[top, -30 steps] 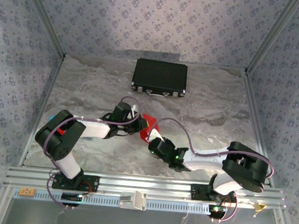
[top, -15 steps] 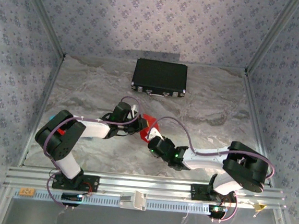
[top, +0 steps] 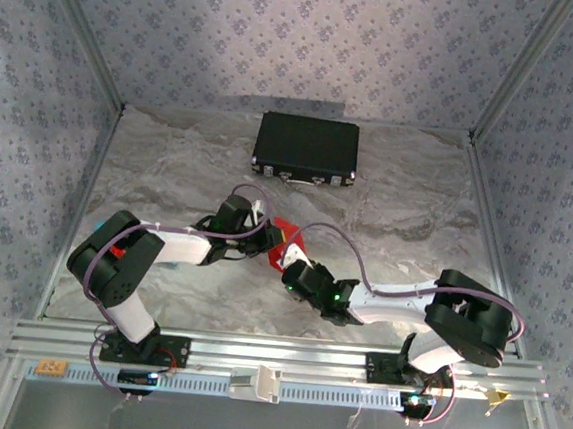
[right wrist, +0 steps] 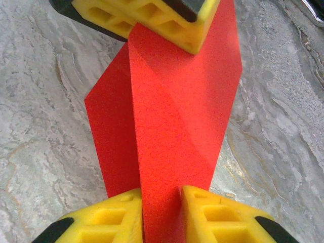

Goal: Fold a paper plane with a square sheet of paper (pick it up from the middle)
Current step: Fourth fold the wing at the center of the table.

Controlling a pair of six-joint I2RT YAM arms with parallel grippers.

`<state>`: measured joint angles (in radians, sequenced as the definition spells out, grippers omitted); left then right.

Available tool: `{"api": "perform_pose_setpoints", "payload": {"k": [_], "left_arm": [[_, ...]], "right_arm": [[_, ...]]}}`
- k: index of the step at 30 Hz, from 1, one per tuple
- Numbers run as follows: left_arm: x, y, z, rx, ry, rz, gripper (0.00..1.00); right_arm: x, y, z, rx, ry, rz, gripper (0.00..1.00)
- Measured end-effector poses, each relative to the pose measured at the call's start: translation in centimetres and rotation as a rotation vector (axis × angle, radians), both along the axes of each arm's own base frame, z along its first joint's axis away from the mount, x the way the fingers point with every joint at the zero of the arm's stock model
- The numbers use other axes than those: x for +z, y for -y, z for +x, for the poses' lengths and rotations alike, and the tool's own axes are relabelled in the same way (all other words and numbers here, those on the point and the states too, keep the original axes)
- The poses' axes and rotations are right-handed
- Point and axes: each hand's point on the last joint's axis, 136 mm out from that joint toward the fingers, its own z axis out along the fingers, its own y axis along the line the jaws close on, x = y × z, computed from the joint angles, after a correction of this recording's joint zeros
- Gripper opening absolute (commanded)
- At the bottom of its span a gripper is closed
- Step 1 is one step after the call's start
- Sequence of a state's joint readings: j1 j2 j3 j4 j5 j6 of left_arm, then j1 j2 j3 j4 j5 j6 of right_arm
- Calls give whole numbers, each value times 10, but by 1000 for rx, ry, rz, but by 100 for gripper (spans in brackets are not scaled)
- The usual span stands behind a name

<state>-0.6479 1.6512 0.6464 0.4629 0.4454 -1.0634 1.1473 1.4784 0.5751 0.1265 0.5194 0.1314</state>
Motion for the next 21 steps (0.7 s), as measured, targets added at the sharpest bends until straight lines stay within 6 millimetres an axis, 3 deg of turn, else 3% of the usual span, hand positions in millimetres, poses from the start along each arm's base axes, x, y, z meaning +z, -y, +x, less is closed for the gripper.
{"api": "perform_pose_setpoints", "payload": {"k": [12,21], "left_arm": [[0,0,0,0,0,0,6],[0,0,0,0,0,0,6]], "right_arm": [[-4,2,0,8,6,-29,34],[-3,2,1,16,23,-46,24]]}}
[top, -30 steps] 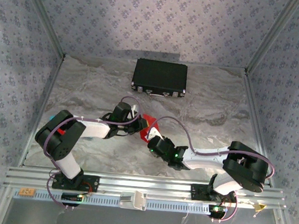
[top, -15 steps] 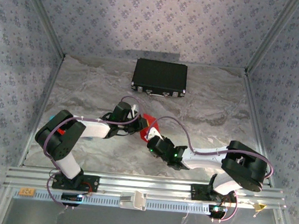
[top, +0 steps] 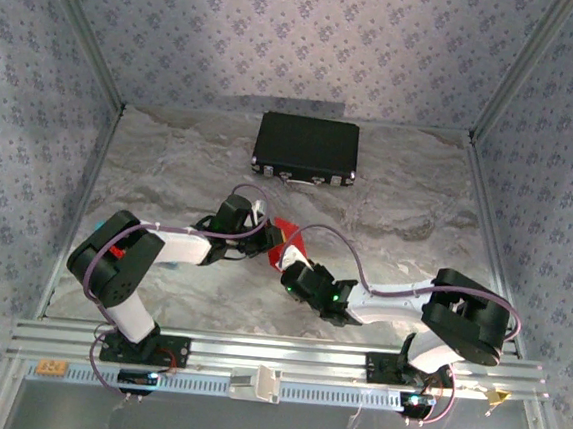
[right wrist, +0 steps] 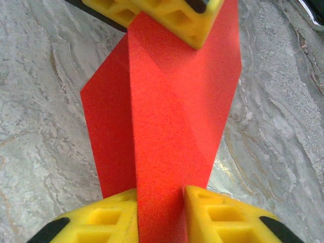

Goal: Fold a paper plane with a square sheet of paper (pick it up from the middle)
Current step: Fourth fold the wing at the center of the table.

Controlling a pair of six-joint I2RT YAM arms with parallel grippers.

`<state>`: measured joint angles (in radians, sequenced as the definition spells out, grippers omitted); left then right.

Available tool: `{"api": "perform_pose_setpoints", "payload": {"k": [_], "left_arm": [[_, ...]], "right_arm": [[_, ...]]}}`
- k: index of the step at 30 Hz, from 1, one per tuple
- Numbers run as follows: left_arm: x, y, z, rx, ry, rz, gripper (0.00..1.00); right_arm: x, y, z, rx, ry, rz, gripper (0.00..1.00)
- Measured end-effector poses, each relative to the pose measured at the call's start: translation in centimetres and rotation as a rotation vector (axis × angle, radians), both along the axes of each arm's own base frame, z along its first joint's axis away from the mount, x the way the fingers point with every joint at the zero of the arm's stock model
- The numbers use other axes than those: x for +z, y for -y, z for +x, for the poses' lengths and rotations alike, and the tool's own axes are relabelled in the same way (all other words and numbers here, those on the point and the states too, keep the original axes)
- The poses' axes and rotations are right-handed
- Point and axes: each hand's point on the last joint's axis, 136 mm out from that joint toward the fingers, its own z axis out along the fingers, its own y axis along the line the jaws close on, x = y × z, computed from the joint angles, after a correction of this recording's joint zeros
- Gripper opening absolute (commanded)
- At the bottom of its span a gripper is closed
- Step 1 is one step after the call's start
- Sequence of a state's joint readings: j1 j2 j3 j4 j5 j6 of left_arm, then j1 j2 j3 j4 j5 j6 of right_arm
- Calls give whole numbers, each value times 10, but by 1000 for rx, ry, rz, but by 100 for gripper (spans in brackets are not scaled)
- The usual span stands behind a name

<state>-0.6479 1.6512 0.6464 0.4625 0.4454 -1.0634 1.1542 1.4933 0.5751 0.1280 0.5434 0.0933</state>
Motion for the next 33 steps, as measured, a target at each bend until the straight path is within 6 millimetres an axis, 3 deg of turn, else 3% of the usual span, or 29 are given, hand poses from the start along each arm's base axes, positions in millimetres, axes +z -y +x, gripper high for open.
{"api": "perform_pose_setpoints", "payload": {"k": [13,15,22,28,33], "left_arm": [[-2,-1,-1,0,-8,7,10],[-3,-2,-2,-2,-10,13,15],[-7,-6,-2,4,-15,42,53],[6,-17,0,36,13,65,62],[15,-23,2,51,38,81,63]], "right_arm": [[0,0,0,-1,3,-1,15],[0,0,0,-2,3,1,13],[-1,-1,0,-13,-16,23,12],[-4,0,5,-48,-57,90,13],[-10,4,6,-69,-96,135,15]]}}
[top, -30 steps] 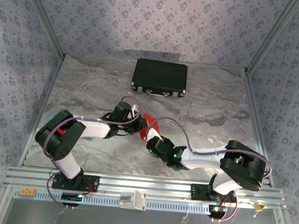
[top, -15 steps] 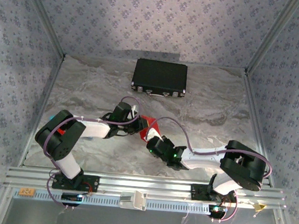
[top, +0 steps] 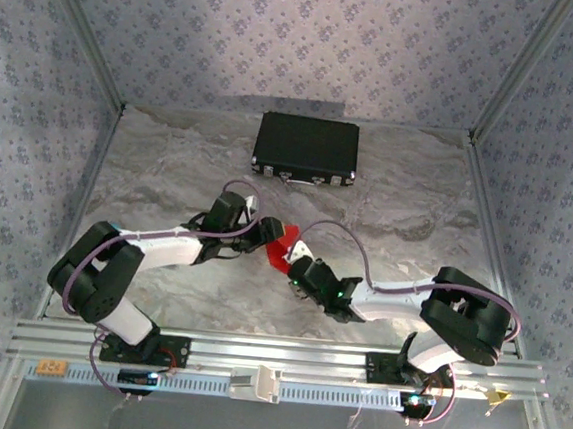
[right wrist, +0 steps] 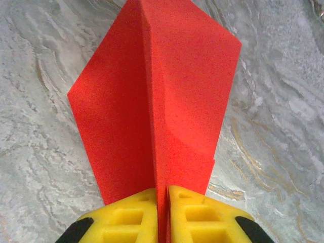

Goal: Fold a paper plane with a square sheet of paper (pick it up from the middle)
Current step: Fourth fold the wing at the center of the table.

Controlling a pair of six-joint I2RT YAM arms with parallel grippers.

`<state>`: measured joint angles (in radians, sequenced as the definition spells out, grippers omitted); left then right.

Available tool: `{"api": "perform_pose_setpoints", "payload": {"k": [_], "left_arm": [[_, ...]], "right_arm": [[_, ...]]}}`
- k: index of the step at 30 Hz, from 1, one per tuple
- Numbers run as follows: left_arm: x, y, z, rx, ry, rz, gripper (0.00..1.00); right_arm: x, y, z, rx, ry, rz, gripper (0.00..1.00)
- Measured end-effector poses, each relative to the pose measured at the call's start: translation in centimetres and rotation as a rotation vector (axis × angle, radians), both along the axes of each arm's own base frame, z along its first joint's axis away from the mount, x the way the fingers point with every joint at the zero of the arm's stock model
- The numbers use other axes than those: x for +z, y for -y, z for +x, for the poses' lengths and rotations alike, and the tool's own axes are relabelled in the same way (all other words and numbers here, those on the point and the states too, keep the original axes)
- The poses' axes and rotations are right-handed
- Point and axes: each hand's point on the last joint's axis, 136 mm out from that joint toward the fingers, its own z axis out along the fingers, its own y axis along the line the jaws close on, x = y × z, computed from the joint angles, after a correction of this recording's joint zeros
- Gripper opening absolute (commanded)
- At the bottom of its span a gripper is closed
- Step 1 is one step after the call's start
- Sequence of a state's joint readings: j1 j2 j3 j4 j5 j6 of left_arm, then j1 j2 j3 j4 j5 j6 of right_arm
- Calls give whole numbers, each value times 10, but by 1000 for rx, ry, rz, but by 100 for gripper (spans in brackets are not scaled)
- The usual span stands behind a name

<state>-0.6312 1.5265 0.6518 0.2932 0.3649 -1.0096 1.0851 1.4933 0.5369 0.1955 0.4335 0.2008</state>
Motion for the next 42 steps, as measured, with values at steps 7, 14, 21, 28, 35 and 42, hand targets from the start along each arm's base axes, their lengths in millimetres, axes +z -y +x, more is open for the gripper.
{"api": "perform_pose_setpoints", "payload": {"k": [7,14,21,28,35,42], "left_arm": [[-4,-4,0,10,-10,24,63],[-6,-5,-1,10,-17,29,63],[-4,-4,0,10,-14,27,61],[-5,-4,0,7,-11,31,44],[-5,-4,0,4,-9,32,30],[-8,-1,1,-2,-18,31,24]], "right_arm": [[-3,-1,0,-18,-40,63,17],[-6,-2,0,-29,-74,116,14],[-13,0,0,-47,-132,204,11],[-14,1,5,-79,-213,351,10],[-15,3,7,-111,-294,472,10],[-13,-2,15,-142,-422,631,8]]}}
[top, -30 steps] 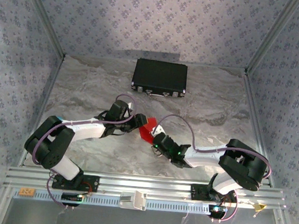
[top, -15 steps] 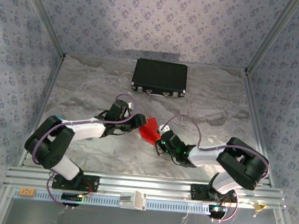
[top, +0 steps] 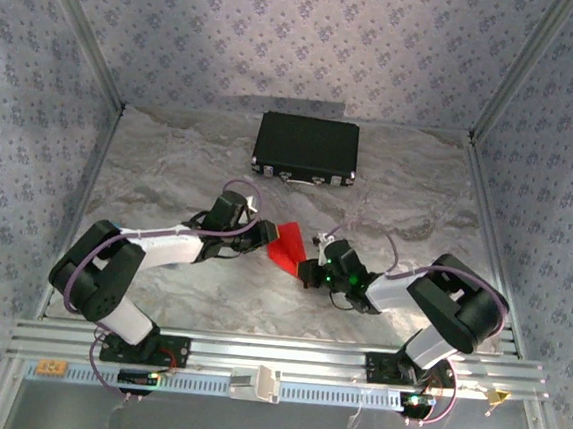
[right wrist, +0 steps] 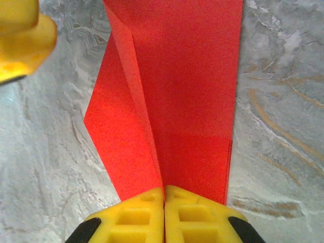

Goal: Fold a paper plane with a square sheet of paper (pick it up from the middle)
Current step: Fourth fold the wing at the center of the table.

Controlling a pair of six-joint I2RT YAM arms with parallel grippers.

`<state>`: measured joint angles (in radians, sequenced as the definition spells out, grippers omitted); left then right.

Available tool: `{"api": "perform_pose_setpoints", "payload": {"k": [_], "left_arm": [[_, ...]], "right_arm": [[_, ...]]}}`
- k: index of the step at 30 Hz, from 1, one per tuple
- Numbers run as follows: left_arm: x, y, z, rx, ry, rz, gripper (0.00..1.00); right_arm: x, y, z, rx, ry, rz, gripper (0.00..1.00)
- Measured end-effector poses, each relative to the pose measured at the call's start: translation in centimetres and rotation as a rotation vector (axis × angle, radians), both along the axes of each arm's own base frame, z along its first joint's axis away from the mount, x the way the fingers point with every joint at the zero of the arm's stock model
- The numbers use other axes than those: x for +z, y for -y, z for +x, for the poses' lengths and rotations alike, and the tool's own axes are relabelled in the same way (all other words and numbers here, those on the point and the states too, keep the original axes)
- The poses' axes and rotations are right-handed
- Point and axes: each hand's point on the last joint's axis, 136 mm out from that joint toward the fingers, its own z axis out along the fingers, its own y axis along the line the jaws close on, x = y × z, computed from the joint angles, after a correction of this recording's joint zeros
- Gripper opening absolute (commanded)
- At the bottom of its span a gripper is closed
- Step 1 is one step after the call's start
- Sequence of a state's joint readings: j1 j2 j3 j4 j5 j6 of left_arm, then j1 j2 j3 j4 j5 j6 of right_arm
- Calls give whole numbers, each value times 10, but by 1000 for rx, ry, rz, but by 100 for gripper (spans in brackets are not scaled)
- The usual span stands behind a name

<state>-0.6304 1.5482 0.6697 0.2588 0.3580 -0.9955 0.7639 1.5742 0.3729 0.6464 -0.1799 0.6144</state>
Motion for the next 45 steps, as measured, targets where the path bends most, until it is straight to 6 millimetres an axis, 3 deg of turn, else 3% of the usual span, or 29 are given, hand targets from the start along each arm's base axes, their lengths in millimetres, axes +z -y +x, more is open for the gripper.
{"api": "perform_pose_setpoints", "payload": {"k": [20,26,36,45], "left_arm": [[-14,25,-6,-81,-34,-29,15],[-10,37,6,-87,-14,-58,14],[-25,46,15,-93,-41,-51,13],[-26,47,15,-96,-42,-51,12]], "right_arm": [[2,-7,7,-55,-252,237,7],[2,-6,7,-68,-267,264,8],[5,-6,7,-78,-273,291,14],[2,-5,7,-86,-280,284,5]]}}
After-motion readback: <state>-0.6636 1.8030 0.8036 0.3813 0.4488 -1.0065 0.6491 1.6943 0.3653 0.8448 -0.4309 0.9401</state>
